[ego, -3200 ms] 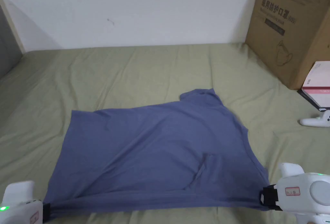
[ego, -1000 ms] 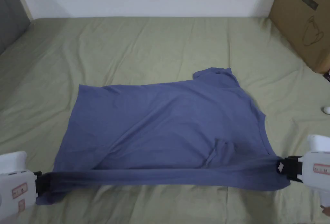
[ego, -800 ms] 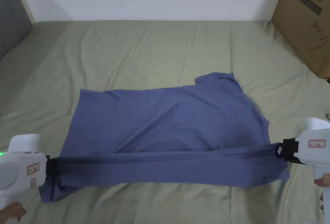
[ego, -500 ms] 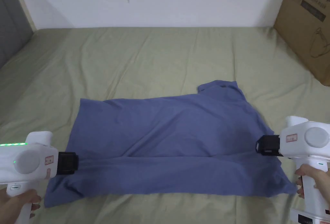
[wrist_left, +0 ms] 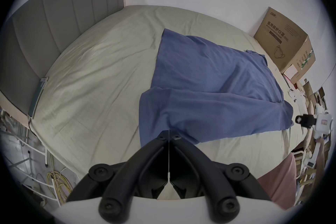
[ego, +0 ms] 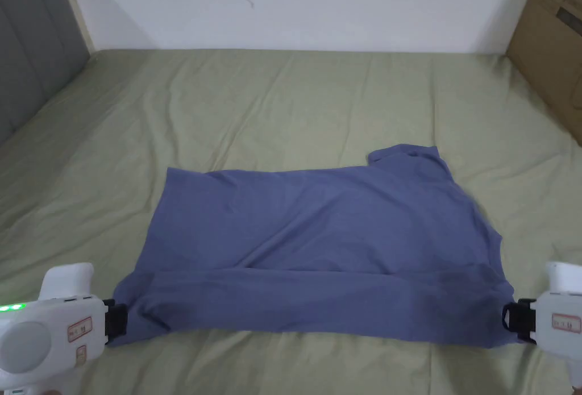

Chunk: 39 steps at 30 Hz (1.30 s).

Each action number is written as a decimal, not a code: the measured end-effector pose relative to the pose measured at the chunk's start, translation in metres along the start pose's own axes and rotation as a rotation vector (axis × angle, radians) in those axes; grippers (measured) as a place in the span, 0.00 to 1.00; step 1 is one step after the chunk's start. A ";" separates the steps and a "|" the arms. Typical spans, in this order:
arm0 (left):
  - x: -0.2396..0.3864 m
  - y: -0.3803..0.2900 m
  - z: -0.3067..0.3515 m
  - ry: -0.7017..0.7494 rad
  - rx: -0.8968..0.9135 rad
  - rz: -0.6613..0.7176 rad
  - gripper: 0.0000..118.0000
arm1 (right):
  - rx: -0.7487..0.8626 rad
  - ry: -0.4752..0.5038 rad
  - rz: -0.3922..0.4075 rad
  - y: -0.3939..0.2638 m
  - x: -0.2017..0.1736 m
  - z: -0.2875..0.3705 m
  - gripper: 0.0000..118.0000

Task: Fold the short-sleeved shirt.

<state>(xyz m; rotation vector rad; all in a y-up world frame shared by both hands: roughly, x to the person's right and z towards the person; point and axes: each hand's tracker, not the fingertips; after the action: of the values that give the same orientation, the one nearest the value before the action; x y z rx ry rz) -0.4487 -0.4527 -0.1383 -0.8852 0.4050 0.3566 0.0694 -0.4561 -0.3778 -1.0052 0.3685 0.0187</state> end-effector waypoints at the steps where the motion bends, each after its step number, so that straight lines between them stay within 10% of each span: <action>1: -0.001 0.001 -0.004 0.011 0.004 0.011 0.09 | -0.010 0.013 -0.022 -0.005 0.002 0.001 0.00; 3: -0.007 0.002 -0.018 0.007 -0.034 0.064 0.59 | -0.024 0.030 -0.051 -0.012 0.010 -0.007 0.00; 5: -0.012 -0.001 -0.034 -0.011 -0.056 0.094 0.71 | -0.024 0.014 -0.052 -0.018 0.012 -0.006 0.00; 11: -0.003 -0.010 -0.073 0.106 -0.131 0.039 0.49 | -0.019 0.006 -0.079 -0.028 0.020 0.001 0.00; 13: -0.001 -0.001 -0.062 0.091 -0.120 0.045 0.08 | -0.022 0.001 -0.084 -0.026 0.023 -0.001 0.00; 14: 0.012 -0.002 -0.046 0.100 -0.098 0.015 0.05 | -0.013 0.000 -0.088 -0.025 0.024 -0.002 0.03; 16: 0.008 0.004 -0.050 0.034 -0.128 0.054 0.05 | -0.006 0.003 -0.087 -0.017 0.024 -0.007 0.36; 17: 0.008 0.004 -0.053 0.059 -0.139 0.045 0.05 | -0.008 -0.004 -0.084 -0.012 0.024 -0.011 0.69; 19: 0.016 0.003 -0.047 0.057 -0.133 0.033 0.05 | -0.015 -0.019 -0.079 -0.002 0.026 -0.025 0.79; 26: 0.021 0.007 -0.031 0.065 -0.113 -0.015 0.05 | -0.096 0.021 -0.119 0.016 0.040 -0.072 0.76; 32: 0.027 0.014 -0.029 0.080 -0.105 -0.044 0.05 | -0.114 0.062 -0.053 0.018 0.019 -0.071 0.08; 35: 0.025 0.017 -0.028 0.083 -0.102 -0.074 0.05 | -0.122 -0.036 0.049 0.021 0.008 -0.067 0.08; 39: 0.021 0.020 -0.019 0.072 -0.091 -0.093 0.05 | -0.090 -0.019 -0.007 0.021 0.014 -0.048 0.08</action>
<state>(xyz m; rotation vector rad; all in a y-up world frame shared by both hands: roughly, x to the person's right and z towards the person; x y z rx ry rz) -0.4436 -0.4541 -0.1721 -1.0043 0.4149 0.2591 0.0642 -0.4867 -0.4222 -1.0943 0.3494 0.0389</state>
